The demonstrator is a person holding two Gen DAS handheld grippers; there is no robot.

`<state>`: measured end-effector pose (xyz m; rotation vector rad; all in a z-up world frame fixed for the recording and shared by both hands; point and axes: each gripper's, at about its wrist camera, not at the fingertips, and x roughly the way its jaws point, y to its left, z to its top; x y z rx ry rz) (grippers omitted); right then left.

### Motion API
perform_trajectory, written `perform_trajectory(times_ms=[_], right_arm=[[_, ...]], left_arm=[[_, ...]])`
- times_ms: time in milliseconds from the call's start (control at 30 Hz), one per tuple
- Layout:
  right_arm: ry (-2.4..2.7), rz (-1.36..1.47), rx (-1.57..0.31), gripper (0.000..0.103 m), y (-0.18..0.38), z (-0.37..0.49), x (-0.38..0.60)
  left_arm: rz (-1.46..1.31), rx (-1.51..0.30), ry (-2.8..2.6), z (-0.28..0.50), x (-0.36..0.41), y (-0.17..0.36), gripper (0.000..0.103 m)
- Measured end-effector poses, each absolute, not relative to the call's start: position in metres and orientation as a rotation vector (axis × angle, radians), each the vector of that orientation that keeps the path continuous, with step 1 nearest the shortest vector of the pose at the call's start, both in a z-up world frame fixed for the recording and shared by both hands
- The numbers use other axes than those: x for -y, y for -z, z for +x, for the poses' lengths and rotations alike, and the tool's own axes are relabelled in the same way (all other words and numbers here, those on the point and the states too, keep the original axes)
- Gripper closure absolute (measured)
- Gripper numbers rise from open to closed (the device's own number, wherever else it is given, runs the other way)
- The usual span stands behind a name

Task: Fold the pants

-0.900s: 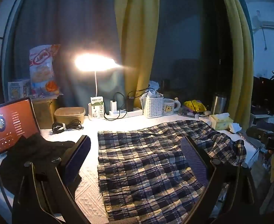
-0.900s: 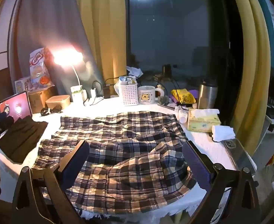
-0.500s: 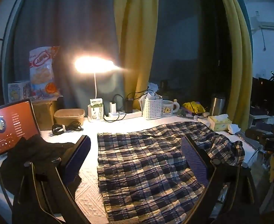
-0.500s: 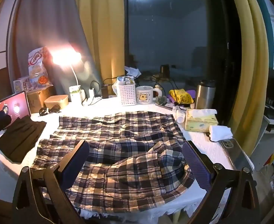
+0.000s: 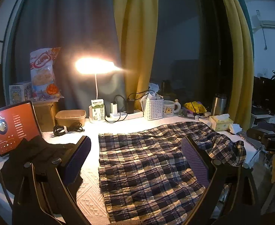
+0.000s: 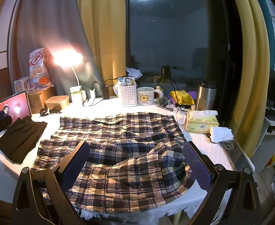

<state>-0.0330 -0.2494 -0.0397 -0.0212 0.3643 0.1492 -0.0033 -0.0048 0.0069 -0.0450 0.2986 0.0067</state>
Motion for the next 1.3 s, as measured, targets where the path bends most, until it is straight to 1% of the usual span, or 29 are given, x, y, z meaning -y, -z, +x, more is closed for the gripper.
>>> perform_trajectory(times_ms=[1300], right_arm=[[-0.148, -0.025, -0.362, 0.002, 0.0397, -0.0330, 0.2459]], left_arm=[[-0.036, -0.296, -0.012, -0.0059, 0.0075, -0.0057, 0.006]])
